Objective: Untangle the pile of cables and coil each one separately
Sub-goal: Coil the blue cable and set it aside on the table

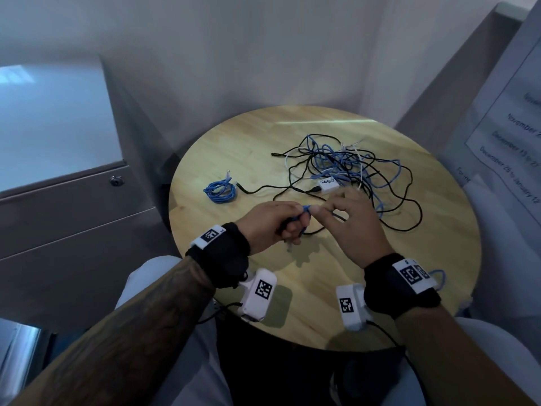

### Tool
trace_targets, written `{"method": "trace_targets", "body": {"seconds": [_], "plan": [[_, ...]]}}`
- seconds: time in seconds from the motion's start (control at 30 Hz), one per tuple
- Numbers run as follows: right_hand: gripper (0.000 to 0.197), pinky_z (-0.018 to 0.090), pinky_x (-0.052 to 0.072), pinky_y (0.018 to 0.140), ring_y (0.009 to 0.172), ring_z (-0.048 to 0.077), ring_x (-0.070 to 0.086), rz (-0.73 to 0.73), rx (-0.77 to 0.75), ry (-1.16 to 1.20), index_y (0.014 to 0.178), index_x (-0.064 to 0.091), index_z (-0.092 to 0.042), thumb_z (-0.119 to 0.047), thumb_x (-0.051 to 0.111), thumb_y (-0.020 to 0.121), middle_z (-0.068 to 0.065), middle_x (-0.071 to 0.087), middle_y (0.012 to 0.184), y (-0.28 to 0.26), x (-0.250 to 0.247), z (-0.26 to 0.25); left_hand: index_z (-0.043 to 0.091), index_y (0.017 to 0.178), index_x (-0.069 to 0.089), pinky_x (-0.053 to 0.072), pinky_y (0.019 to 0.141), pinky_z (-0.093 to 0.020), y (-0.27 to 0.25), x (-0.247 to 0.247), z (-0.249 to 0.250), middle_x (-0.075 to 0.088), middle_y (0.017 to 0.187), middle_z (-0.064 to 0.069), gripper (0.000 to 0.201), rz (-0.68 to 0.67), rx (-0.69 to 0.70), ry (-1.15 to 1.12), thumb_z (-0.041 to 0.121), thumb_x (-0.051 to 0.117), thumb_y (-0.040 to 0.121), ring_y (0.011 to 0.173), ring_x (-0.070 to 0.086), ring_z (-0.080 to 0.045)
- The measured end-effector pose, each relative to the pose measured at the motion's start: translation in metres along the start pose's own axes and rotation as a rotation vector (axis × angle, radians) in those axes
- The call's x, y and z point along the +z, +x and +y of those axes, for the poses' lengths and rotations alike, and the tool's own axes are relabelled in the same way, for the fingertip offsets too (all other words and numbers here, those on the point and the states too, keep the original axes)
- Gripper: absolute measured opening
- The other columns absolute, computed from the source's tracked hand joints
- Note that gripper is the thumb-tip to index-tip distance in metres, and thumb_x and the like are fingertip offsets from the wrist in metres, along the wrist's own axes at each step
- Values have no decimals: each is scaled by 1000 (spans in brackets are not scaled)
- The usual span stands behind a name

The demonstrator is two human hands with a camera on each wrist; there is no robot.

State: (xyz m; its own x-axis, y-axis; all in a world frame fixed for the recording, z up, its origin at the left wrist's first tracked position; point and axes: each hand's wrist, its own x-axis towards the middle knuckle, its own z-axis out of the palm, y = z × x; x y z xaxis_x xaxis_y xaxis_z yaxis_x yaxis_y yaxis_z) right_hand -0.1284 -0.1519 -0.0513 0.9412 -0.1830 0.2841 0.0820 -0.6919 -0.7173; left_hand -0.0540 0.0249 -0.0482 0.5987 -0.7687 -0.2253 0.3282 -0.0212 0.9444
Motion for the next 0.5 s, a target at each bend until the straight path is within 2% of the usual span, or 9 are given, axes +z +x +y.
{"method": "trace_targets", "body": {"seconds": [0.07, 0.13, 0.17, 0.2, 0.27, 0.33, 0.4, 0.5], "plan": [[28, 17, 40, 84, 93, 14, 56, -13, 31, 85, 69, 66, -21, -36, 69, 92, -2, 65, 91, 0, 1, 0, 6, 81, 55, 43, 62, -28, -1, -2, 4, 32, 59, 2, 33, -35, -27, -166, 17, 32, 103, 50, 29, -12], [33, 22, 46, 67, 68, 20, 58, -68, 143, 381, 70, 64, -8, -28, 66, 96, 9, 63, 73, -3, 3, -1, 10, 80, 54, 42, 61, -25, -1, -9, 7, 30, 58, 5, 30, -65, -50, -353, 20, 34, 100, 50, 28, -10], [32, 23, 43, 56, 55, 19, 50, -77, 223, 530, 73, 63, -6, -28, 64, 97, 16, 53, 67, -4, 3, -1, 11, 80, 53, 40, 62, -24, -1, -14, 9, 30, 57, 6, 28, -59, -45, -445, 21, 35, 99, 50, 28, -9], [30, 23, 36, 47, 49, 15, 37, -82, 303, 647, 79, 62, -6, -31, 64, 96, 20, 40, 66, -5, 3, 0, 12, 79, 52, 38, 61, -24, 0, -20, 12, 31, 56, 7, 26, -40, -31, -520, 22, 36, 97, 49, 28, -8], [29, 22, 19, 44, 49, 11, 21, -106, 398, 750, 90, 58, -12, -40, 67, 88, 11, 28, 63, -4, -3, 5, 13, 74, 51, 39, 56, -21, 0, -33, 17, 30, 54, 8, 22, 40, 3, -622, 22, 40, 91, 45, 28, -7], [25, 24, 12, 47, 50, 10, 18, -105, 419, 773, 89, 54, -19, -39, 69, 85, -5, 30, 60, 0, -10, 13, 14, 68, 50, 40, 50, -20, -2, -47, 23, 28, 50, 9, 18, 142, 43, -694, 22, 44, 83, 42, 26, -7], [20, 27, 14, 49, 52, 11, 20, -91, 417, 688, 85, 54, -21, -33, 67, 92, -6, 29, 59, 2, -13, 24, 14, 67, 50, 40, 49, -19, -5, -57, 27, 28, 49, 9, 15, 210, 86, -743, 20, 46, 80, 41, 25, -7], [29, 26, 25, 51, 50, 10, 31, -135, 424, 363, 79, 57, -16, -39, 61, 98, -8, 36, 55, -1, -6, 33, 14, 68, 50, 40, 50, -18, -8, -62, 28, 28, 50, 9, 21, 231, 107, -792, 17, 41, 87, 42, 26, -7]]}}
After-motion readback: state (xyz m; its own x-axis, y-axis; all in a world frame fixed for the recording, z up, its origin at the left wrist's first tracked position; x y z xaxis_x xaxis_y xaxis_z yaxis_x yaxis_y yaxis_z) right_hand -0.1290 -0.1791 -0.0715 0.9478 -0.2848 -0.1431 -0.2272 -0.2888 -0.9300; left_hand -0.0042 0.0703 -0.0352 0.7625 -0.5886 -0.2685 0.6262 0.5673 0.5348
